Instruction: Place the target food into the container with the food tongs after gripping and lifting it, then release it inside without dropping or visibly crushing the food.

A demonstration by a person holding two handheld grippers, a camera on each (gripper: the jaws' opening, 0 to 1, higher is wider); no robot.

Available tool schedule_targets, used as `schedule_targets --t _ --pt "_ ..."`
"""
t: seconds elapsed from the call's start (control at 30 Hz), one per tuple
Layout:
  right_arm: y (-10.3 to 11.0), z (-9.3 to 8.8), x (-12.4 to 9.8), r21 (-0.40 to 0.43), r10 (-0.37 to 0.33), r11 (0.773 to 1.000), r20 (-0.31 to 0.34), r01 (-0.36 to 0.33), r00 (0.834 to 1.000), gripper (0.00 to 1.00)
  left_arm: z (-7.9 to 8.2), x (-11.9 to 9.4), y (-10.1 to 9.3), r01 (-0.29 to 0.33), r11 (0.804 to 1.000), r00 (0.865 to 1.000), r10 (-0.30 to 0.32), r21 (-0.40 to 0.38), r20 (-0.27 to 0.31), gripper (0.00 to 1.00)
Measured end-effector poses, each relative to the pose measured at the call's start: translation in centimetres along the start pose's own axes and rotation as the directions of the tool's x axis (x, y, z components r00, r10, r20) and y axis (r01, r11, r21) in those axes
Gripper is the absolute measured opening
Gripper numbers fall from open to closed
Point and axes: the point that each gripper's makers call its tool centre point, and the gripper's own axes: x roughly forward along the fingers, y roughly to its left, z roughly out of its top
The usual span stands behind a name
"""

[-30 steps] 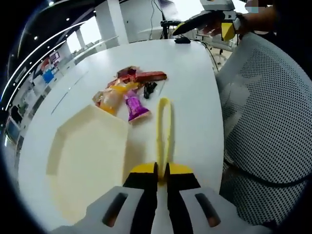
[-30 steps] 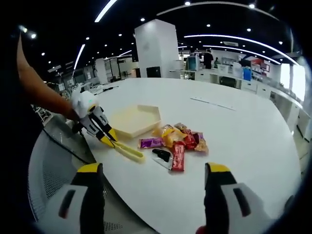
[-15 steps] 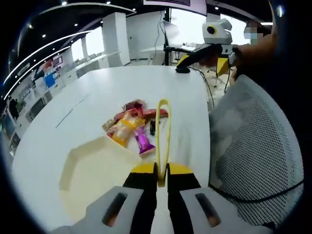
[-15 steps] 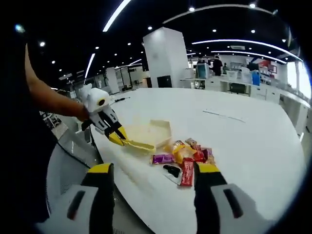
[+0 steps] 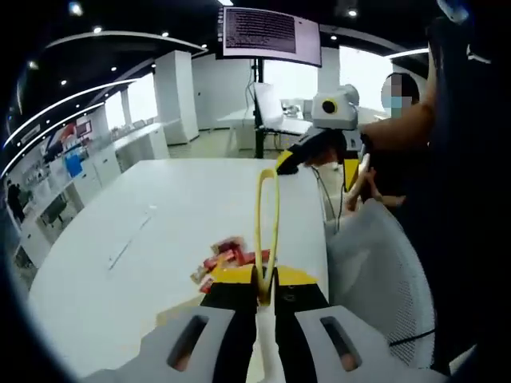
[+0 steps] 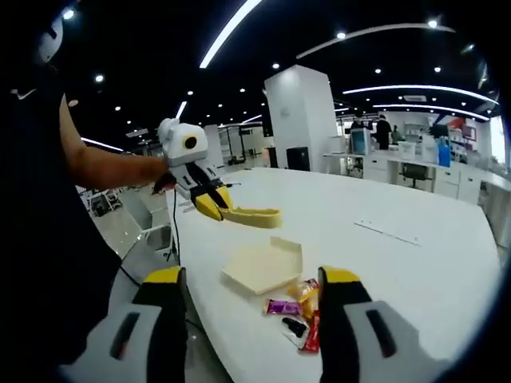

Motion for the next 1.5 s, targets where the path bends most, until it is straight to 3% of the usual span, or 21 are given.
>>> schedule_targets --t 0.3,0.43,0.6,0.8,1.0,1.17,1.23,1.5 --pt "0.6 5.7 1.4 -0.033 0.099 0.995 0.1 -0.096 0.99 0.55 5.4 -2.6 -0.9 0.056 0.998 0.996 -0.058 0.032 0.063 0.02" --pt "1.6 8.0 2.0 -0.06 0.158 0.987 0.125 -0.152 0.979 0.54 6.9 -3.2 -1.4 0.084 0.996 0.994 -0.085 0.028 0.064 0.02" --pt "3.4 10.2 2.9 -0.089 0.25 0.967 0.152 -0.238 0.956 0.46 8.3 -3.3 -2.4 0.105 0.994 0.991 -0.108 0.04 0.074 0.02" --pt "4.5 10.6 3.7 -0.089 0.3 0.953 0.163 -0.289 0.94 0.4 9.5 -3.4 -3.0 0.129 0.991 0.984 -0.133 0.037 0.119 0.03" --pt "5.3 11.9 3.9 -0.059 0.322 0.946 0.228 -0.317 0.919 0.35 10.3 -3.6 -3.3 0.148 0.989 0.974 -0.148 0.014 0.169 0.02" --pt "5.4 12.4 3.8 -0.048 0.336 0.941 0.247 -0.335 0.909 0.25 10.3 -3.6 -3.6 0.175 0.985 0.967 -0.172 -0.001 0.189 0.02" --pt "5.6 12.8 3.5 -0.038 0.356 0.933 0.265 -0.359 0.896 0.2 10.5 -3.7 -3.9 0.197 0.98 0.96 -0.192 -0.007 0.205 0.02" --pt "6.5 13.6 3.4 -0.048 0.386 0.92 0.282 -0.389 0.878 0.2 11.1 -4.1 -4.5 0.24 0.97 0.947 -0.227 -0.03 0.229 0.02"
